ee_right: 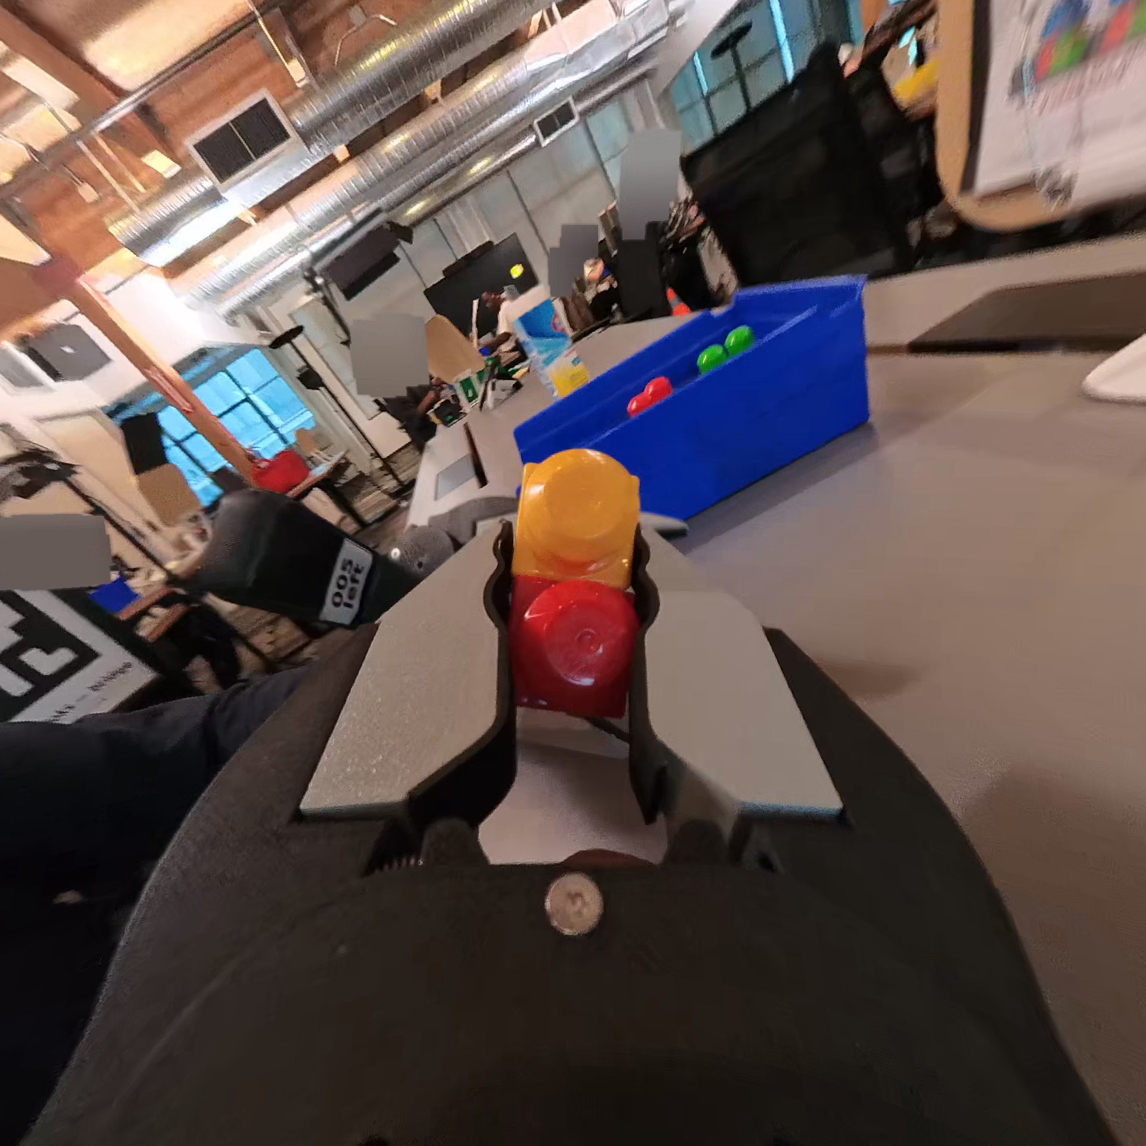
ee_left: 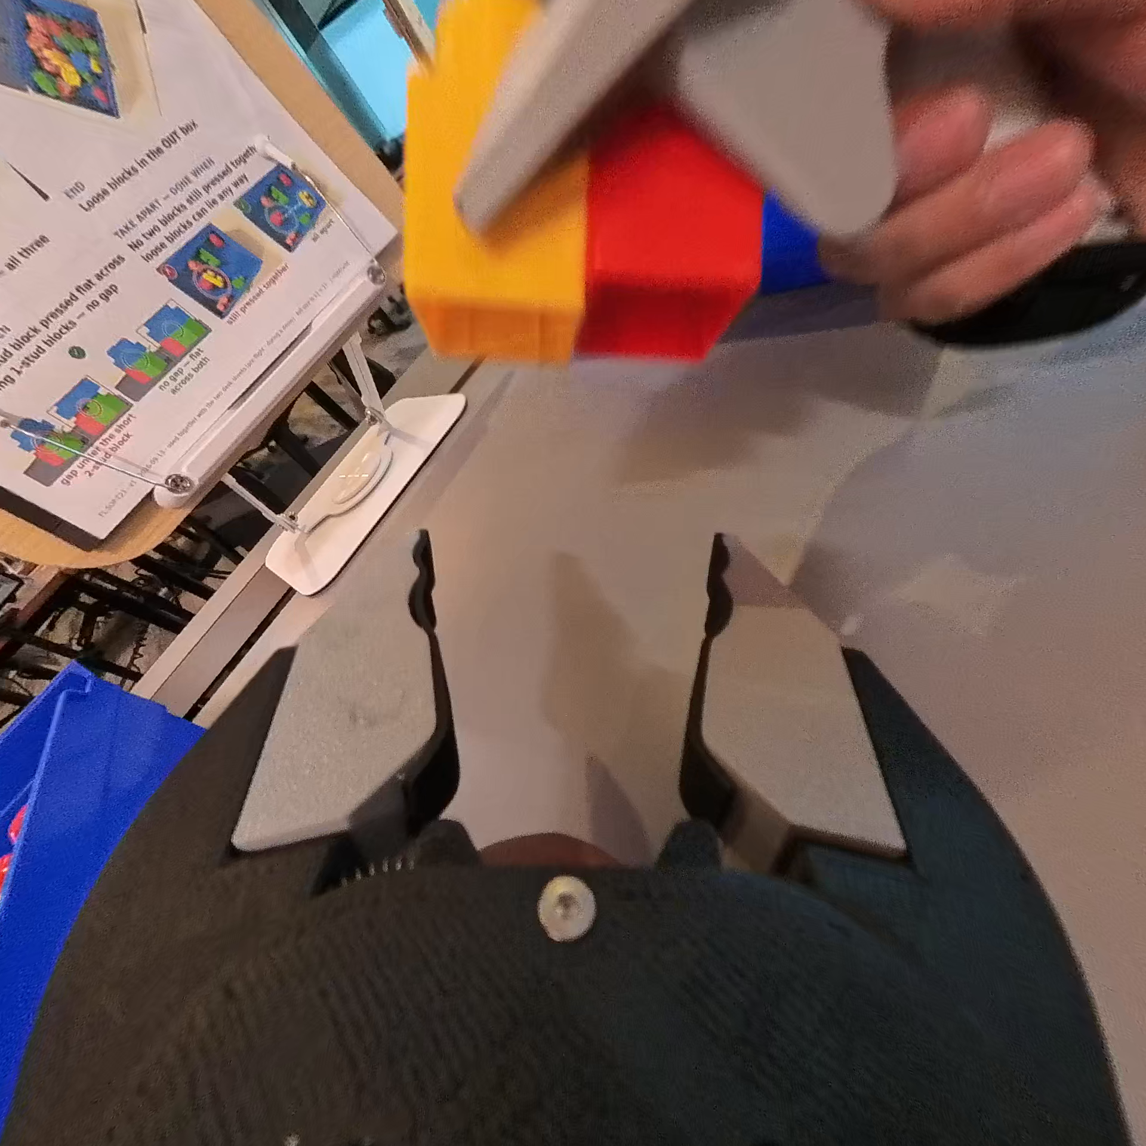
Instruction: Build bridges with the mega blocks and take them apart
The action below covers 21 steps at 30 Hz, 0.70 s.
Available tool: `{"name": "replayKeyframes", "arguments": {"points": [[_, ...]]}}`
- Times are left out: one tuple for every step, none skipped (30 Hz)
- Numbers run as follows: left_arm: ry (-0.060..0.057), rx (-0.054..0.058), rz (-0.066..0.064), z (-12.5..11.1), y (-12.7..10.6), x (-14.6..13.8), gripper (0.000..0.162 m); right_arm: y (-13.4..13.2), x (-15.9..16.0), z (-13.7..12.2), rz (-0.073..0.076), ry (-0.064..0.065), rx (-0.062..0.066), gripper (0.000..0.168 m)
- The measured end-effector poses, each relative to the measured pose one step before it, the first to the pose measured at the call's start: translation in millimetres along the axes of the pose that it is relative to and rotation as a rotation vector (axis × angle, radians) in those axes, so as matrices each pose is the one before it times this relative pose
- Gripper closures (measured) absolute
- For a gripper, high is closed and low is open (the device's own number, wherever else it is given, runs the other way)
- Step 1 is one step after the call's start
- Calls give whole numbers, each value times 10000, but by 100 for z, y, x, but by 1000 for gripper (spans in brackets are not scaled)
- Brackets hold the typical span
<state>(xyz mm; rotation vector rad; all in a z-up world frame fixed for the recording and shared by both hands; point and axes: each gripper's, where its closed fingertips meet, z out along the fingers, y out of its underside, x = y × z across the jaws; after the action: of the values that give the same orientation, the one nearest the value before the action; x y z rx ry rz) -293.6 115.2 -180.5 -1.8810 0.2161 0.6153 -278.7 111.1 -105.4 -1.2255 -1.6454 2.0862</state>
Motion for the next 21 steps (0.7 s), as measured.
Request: {"name": "replayKeyframes", "arguments": {"points": [[-32,-112,16,94,246,-77,75,-964,-406,-593,-522,240,234,133],[-49,-98,58,61,219,-78,75,-1178,-359,-773,-656,338,279,133],[-53,-90,70,52,201,-75,76,-1428,-190,-1002,-740,468,344,133],[-45,-85,51,56,169,-50,77,-1664,44,-1235,-748,573,400,133],[-17,-87,38,62,179,-17,78,-1839,401,-1378,-708,653,408,133],[-42,-90,34,72,186,-42,79,-1727,963,-1398,-654,776,275,133],[-8,-110,31,104,211,3,80,-1259,1649,-1266,-621,898,-11,133],[-15,-137,1,110,243,-13,81,-653,2391,-1076,-641,1077,-249,133],[17,-128,-21,128,240,22,81,-27,2962,-776,-599,1184,-401,133],[31,-92,-13,102,178,44,81,526,3101,-345,-371,1069,-487,133],[34,-62,12,88,120,55,81,1149,2834,229,-81,781,-679,133],[-7,-70,27,58,90,4,81,1739,2421,817,178,487,-919,132],[-19,-22,31,43,19,-16,81,2015,1987,1284,378,255,-1045,132],[0,5,24,9,-26,24,82,1920,1571,1590,458,97,-1031,132],[-11,-1,21,-16,-19,-11,82,1384,1232,1638,350,1,-778,131],[-36,13,18,-44,-13,-73,82,858,1133,1445,237,100,-475,129],[-46,-4,6,-61,72,-122,83,551,904,1079,242,139,-338,120],[-61,-40,-13,-54,139,-192,83,160,381,581,234,3,-113,116],[-61,-26,-40,-54,119,-240,83,-264,58,91,215,-34,159,114],[-31,-1,-81,-54,79,-206,83,-527,-254,-305,107,-41,340,113],[-32,-20,-125,-8,92,-215,83,-610,-583,-548,17,-77,433,113]]}}
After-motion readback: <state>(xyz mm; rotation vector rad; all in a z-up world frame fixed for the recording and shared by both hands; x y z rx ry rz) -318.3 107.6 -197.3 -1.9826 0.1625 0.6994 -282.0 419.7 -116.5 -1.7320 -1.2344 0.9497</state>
